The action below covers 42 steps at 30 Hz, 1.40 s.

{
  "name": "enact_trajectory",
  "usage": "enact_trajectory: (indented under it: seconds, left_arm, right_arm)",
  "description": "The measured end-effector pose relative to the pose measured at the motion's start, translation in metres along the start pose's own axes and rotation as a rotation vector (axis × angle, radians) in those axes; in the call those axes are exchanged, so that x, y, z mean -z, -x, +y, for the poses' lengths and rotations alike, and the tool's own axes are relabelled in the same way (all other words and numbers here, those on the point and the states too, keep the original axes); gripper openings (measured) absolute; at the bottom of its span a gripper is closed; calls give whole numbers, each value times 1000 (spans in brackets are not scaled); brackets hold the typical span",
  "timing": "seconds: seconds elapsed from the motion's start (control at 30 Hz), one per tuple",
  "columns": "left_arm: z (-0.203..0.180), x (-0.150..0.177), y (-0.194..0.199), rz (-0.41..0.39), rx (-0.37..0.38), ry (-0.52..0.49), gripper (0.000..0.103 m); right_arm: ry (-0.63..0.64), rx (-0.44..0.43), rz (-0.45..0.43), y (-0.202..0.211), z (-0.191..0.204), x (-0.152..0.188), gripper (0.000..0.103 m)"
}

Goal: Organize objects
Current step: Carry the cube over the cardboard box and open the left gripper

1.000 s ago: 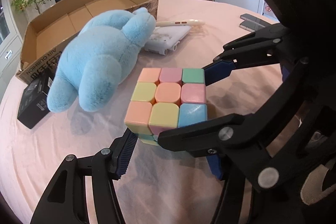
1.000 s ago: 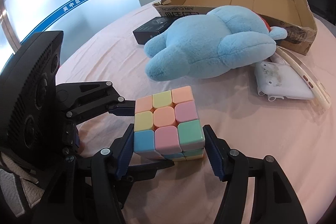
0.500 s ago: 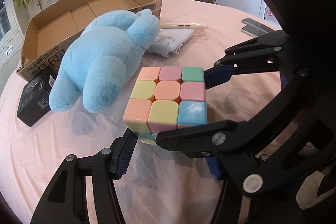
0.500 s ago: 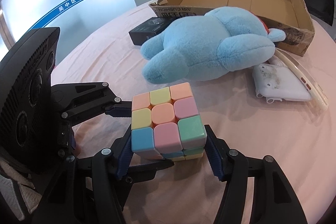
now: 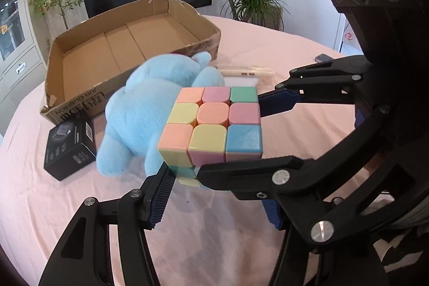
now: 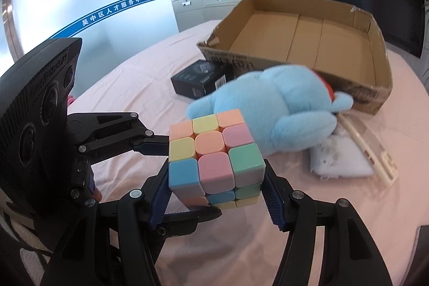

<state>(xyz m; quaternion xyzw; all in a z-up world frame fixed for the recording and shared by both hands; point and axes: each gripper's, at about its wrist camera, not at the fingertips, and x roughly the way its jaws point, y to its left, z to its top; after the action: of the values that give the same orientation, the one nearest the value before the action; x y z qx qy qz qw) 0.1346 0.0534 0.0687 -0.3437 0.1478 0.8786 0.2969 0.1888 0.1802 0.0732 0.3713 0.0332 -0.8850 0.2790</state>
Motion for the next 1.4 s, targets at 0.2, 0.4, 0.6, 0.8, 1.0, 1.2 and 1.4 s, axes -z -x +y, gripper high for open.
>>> enact_trajectory:
  seconds: [0.2, 0.4, 0.6, 0.8, 1.0, 1.2, 1.4]
  left_arm:
    - [1, -22, 14, -70, -49, -44, 58]
    - [15, -50, 19, -121, -58, -75, 58]
    - [32, -73, 11, -153, -79, -107, 58]
    - [60, -100, -3, -162, -79, -102, 58]
    - [92, -129, -22, -164, -82, -100, 58]
    - [125, -151, -55, -130, -63, -87, 58]
    - [162, -161, -116, -34, -7, -44, 57]
  right_arm:
    - [28, 6, -75, 19, 0, -21, 60]
    - [40, 18, -134, 31, -9, -47, 60]
    - [80, 59, -165, 28, -18, -75, 60]
    - [101, 70, -185, 12, -36, -111, 60]
    - [110, 55, -194, -11, -60, -151, 60]
    - [110, 49, -162, -46, -84, -182, 59]
    - [78, 48, -73, -107, -121, -201, 58]
